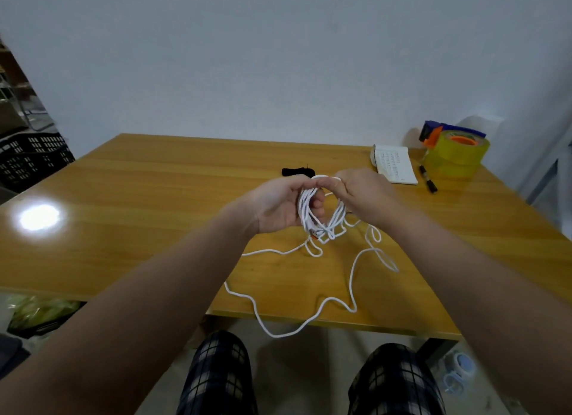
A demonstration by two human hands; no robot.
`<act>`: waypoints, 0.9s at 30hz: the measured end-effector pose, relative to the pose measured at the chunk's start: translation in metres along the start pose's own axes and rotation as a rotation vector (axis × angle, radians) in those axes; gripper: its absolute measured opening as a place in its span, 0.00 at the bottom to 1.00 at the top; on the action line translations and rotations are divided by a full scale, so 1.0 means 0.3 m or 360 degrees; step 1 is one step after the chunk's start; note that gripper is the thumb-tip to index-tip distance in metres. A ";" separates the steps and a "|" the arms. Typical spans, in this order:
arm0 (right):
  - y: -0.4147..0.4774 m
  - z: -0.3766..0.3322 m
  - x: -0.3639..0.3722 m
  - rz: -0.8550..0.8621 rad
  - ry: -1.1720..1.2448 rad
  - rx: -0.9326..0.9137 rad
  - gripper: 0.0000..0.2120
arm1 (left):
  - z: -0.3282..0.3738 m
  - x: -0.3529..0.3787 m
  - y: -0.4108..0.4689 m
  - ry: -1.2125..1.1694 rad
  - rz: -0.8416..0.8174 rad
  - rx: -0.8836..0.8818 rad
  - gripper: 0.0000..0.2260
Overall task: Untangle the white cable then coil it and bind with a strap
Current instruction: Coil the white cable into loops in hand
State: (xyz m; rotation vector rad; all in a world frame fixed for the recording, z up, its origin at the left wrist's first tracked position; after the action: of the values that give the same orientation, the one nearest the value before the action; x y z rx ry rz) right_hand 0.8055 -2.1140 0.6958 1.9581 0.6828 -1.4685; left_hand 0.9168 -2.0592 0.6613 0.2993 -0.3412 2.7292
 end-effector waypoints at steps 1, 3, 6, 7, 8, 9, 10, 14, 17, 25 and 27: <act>0.004 0.002 -0.002 0.0005 0.0007 0.0011 0.30 | 0.001 0.006 0.004 -0.0035 0.0034 0.0049 0.13; 0.009 0.009 -0.002 0.0017 0.0082 0.0038 0.32 | -0.004 0.018 0.015 -0.0157 0.0098 0.0121 0.13; 0.006 0.015 0.012 0.0002 0.0323 -0.0029 0.27 | 0.001 0.000 0.022 -0.0029 0.0306 0.0206 0.14; 0.003 0.023 0.014 -0.0011 0.0464 -0.0052 0.22 | 0.009 -0.018 0.016 0.0100 0.0401 0.0235 0.15; -0.001 0.036 0.014 -0.0041 0.0594 -0.0058 0.17 | 0.017 -0.041 0.004 0.0198 0.0488 0.0260 0.16; -0.004 0.053 0.013 -0.0076 0.0667 -0.0047 0.14 | 0.024 -0.067 -0.009 0.0244 0.0561 0.0283 0.17; -0.010 0.071 0.006 -0.0093 0.0669 -0.0029 0.13 | 0.031 -0.092 -0.022 0.0274 0.0613 0.0308 0.18; -0.017 0.107 -0.037 0.0122 0.0669 0.0060 0.16 | 0.034 -0.143 -0.053 0.0537 0.0763 0.0258 0.19; -0.009 0.097 -0.064 0.0429 0.0356 0.0320 0.21 | 0.015 -0.087 -0.033 0.0529 0.0589 0.0226 0.22; -0.039 0.089 0.083 0.0096 -0.0170 0.0138 0.27 | 0.115 -0.069 -0.025 -0.0381 0.0238 0.0599 0.17; -0.055 0.081 0.124 0.0019 -0.0022 0.0077 0.29 | 0.128 -0.098 -0.026 -0.0467 0.0355 0.0671 0.17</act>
State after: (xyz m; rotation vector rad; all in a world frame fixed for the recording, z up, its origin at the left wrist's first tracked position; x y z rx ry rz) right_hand 0.7874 -2.1181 0.6522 1.9834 0.6337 -1.5030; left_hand 0.9526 -2.0726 0.6919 0.8249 0.1431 2.9602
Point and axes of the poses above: each hand's wrist, its own y-axis towards the middle knuckle, its own x-axis out of the palm, z = x × y, the point moved 6 cm from there along y, towards the middle knuckle, and after that the axes turned 12 degrees about -z, right-handed, at the moved point
